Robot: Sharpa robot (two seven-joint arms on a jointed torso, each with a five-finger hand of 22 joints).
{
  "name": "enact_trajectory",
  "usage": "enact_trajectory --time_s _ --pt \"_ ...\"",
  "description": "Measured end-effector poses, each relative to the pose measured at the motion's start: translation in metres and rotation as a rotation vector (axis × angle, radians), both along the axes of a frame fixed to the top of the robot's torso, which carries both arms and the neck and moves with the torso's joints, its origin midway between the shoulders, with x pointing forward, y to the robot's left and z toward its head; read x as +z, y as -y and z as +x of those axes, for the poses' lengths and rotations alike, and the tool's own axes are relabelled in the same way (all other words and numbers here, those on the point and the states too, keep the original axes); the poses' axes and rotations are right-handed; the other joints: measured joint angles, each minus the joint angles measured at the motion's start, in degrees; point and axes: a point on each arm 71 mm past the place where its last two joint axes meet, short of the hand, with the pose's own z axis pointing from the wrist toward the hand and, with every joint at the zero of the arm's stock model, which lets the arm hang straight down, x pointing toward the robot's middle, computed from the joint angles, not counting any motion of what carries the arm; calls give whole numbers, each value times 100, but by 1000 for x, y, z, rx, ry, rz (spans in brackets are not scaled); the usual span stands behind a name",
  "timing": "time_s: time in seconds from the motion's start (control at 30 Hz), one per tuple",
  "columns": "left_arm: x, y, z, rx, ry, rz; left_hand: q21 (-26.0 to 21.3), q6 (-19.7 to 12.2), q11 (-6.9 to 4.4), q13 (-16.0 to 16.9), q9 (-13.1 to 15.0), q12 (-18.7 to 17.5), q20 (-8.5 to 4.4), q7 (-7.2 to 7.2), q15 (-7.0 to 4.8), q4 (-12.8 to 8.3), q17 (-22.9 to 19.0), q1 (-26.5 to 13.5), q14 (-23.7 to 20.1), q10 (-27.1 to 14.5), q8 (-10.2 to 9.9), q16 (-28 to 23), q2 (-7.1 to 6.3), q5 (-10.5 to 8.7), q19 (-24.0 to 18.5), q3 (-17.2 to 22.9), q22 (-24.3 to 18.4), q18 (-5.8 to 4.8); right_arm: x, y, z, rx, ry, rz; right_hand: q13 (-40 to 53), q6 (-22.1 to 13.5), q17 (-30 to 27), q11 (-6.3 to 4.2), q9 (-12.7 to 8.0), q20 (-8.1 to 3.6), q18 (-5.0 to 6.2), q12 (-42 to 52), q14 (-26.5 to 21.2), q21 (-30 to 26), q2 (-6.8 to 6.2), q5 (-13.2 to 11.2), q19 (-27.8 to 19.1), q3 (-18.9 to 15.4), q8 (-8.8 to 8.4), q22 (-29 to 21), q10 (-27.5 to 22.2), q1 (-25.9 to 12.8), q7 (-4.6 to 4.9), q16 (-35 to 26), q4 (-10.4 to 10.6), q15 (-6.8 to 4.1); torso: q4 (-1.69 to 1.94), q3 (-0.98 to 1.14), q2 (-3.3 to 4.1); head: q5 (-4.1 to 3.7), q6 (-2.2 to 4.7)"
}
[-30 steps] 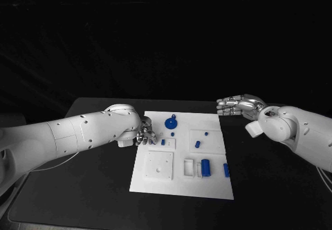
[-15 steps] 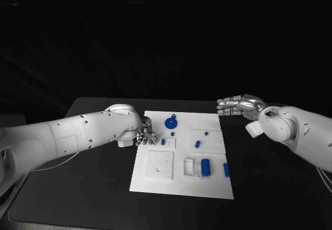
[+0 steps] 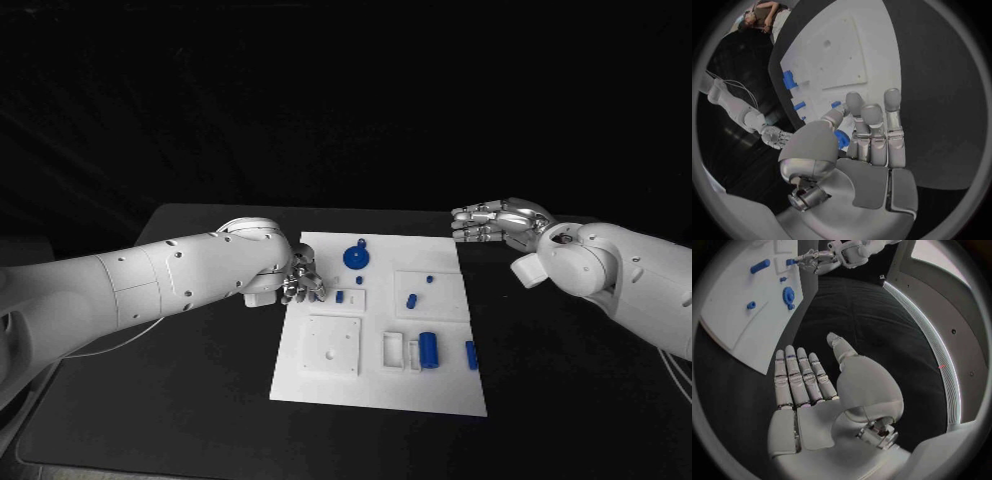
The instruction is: Assemble the parts on the task board
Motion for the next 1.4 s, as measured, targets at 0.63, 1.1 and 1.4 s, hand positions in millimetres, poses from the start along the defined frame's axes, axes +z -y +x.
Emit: enact_trajectory --time_s 0.63,1.1,1.4 --pt "-1 2 1 -6 -9 6 0 0 3 10 24 0 0 0 0 0 5 6 0 3 -15 0 6 13 0 0 -1 0 0 0 0 1 -1 0 0 0 0 0 0 0 0 0 0 0 0 0 0 0 0 0 0 0 0 0 0 0 -7 -1 2 -7 -8" --pt "-1 3 1 -10 -16 12 0 1 14 16 22 0 0 0 0 -4 4 6 0 14 -15 0 6 11 0 4 -2 1 -1 -1 0 2 -1 -1 0 -19 0 0 0 0 0 0 0 0 0 0 0 0 0 0 0 0 19 0 0 0 -4 1 1 -20 -12" --pt "-1 4 2 -17 -18 21 7 1 1 42 32 0 0 0 0 -5 15 7 0 1 -15 7 7 35 0 5 3 0 -1 -1 0 2 -2 -1 0 -19 0 0 0 0 0 0 0 0 0 0 0 0 0 0 0 0 19 0 0 0 -1 2 1 -18 -15"
